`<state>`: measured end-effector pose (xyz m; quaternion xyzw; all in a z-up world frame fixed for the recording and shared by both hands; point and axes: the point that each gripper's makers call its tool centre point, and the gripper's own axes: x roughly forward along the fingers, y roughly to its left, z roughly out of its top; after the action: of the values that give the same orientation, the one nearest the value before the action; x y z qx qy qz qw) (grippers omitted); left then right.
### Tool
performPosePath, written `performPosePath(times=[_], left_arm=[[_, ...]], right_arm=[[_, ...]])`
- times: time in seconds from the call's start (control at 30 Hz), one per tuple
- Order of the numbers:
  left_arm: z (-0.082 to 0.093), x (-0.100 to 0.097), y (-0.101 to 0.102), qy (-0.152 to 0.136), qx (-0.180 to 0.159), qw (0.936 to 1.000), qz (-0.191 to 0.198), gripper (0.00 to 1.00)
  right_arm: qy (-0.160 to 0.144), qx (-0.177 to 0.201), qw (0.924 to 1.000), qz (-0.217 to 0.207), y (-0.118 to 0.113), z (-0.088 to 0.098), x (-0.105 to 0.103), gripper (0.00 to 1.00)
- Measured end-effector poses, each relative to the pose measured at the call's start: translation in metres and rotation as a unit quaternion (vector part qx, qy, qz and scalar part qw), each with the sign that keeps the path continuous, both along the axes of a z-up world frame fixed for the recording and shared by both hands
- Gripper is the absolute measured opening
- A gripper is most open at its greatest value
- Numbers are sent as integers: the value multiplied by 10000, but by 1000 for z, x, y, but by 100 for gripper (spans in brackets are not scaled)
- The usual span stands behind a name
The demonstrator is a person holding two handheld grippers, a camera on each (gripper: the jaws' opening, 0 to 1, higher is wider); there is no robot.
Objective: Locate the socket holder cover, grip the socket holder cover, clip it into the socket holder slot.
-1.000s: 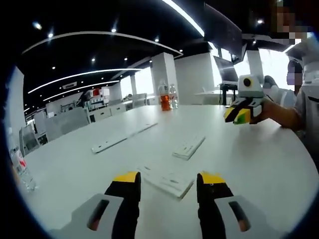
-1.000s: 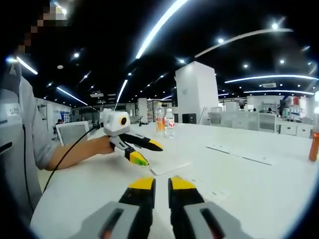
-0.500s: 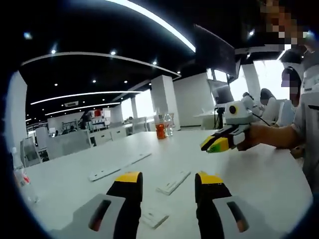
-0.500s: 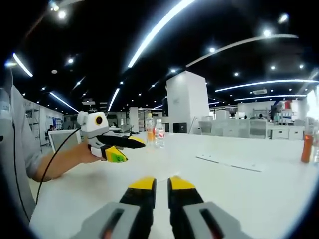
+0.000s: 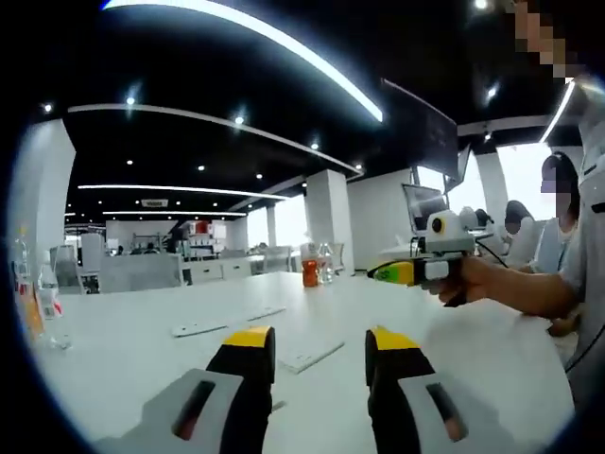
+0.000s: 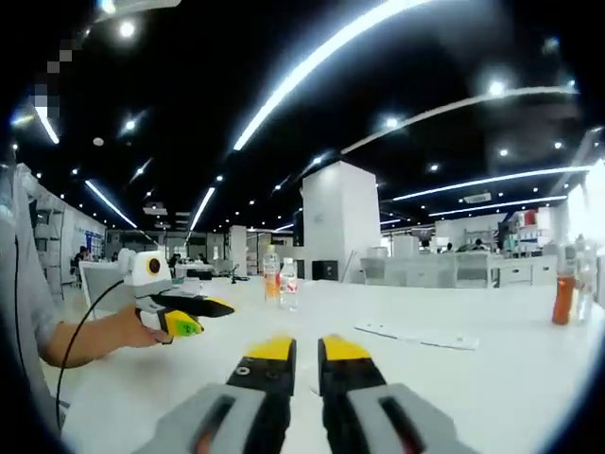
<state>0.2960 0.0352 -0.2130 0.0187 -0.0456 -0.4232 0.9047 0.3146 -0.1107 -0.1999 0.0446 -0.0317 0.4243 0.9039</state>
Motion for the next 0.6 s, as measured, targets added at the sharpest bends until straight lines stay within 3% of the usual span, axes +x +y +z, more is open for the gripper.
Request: performPosePath(times=[0.3, 0.6], left_arm=[[2, -13, -2, -109, -245, 9996, 59, 32], [8, -25, 4, -357, -361, 9984, 237, 32]], right_arm=[[-239, 79, 9989, -397, -15, -15, -36, 11], [-581, 335, 9948, -765, -27, -10, -63, 10]])
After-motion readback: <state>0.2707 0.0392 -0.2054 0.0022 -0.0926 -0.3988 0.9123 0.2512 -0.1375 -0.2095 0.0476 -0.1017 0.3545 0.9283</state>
